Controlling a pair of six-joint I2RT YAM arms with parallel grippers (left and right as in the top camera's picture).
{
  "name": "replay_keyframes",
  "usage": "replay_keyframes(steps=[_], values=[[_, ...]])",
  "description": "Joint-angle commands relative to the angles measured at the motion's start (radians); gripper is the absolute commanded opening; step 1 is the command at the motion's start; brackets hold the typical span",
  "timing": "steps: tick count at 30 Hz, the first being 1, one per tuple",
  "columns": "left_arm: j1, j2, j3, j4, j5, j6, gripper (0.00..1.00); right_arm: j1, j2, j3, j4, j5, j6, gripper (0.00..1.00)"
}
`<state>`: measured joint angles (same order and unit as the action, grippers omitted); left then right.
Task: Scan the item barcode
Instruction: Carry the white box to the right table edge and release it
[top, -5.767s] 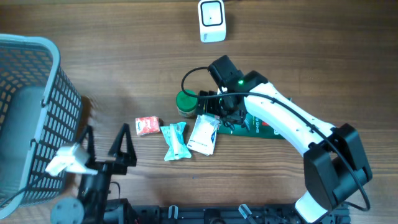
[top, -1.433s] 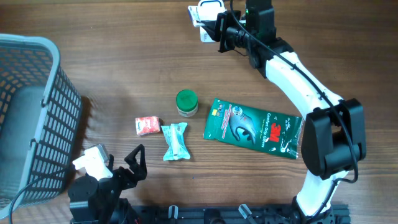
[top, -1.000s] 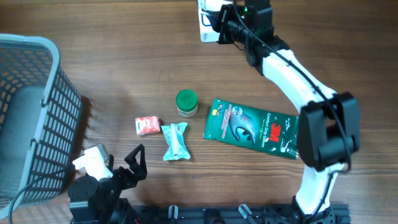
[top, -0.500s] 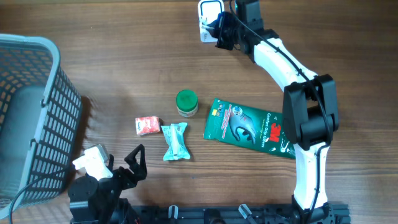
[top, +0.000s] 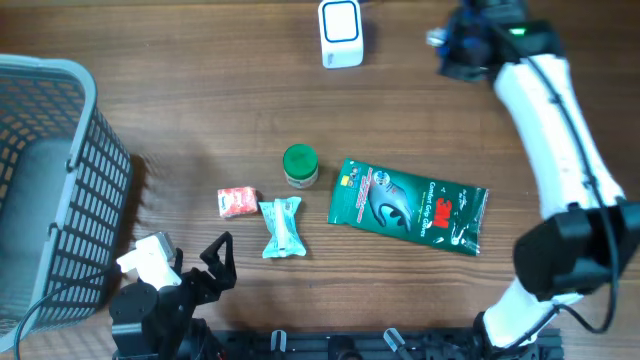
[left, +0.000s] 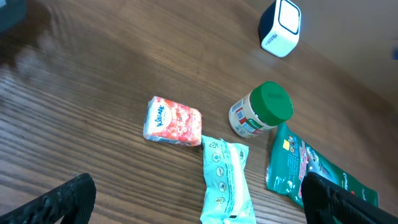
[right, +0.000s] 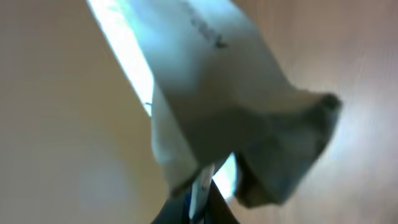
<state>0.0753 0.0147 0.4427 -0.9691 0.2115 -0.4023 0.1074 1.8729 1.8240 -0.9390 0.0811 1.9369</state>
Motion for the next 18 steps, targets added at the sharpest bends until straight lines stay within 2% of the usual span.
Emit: replay_keyframes(steps=[1,4,7,9,13,14,15,16,17,18], values=[[0.005,-0.008,-0.002,0.002,0.016,-0.005,1.0,-0.179,0.022,-0.01,-0.144,0.152,0.027,0.04],[0.005,-0.008,-0.002,0.002,0.016,-0.005,1.0,-0.348,0.022,-0.045,-0.195,0.238,-0.01,0.04],[0.005,-0.008,-0.002,0.002,0.016,-0.005,1.0,-0.498,0.04,-0.075,-0.148,0.349,-0.185,0.04],[0.005,-0.008,-0.002,0.002,0.016,-0.005,1.0,-0.575,0.082,-0.084,-0.105,0.412,-0.322,0.05],[0.005,-0.008,-0.002,0.002,0.016,-0.005,1.0,-0.676,0.204,-0.084,-0.078,0.424,-0.472,0.05],[0.005,-0.008,-0.002,0.002,0.016,-0.005,1.0,-0.689,0.229,-0.084,-0.077,0.423,-0.495,0.07],[0.005,-0.008,-0.002,0.002,0.016,-0.005,1.0,-0.704,0.256,-0.084,-0.066,0.422,-0.536,0.11],[0.005,-0.008,-0.002,0.002,0.016,-0.005,1.0,-0.71,0.264,-0.084,-0.053,0.416,-0.565,0.24],[0.005,-0.008,-0.002,0.002,0.016,-0.005,1.0,-0.717,0.264,-0.084,-0.028,0.397,-0.623,0.42],[0.005,-0.008,-0.002,0.002,0.016,-0.005,1.0,-0.72,0.254,-0.075,0.029,0.347,-0.766,0.63]])
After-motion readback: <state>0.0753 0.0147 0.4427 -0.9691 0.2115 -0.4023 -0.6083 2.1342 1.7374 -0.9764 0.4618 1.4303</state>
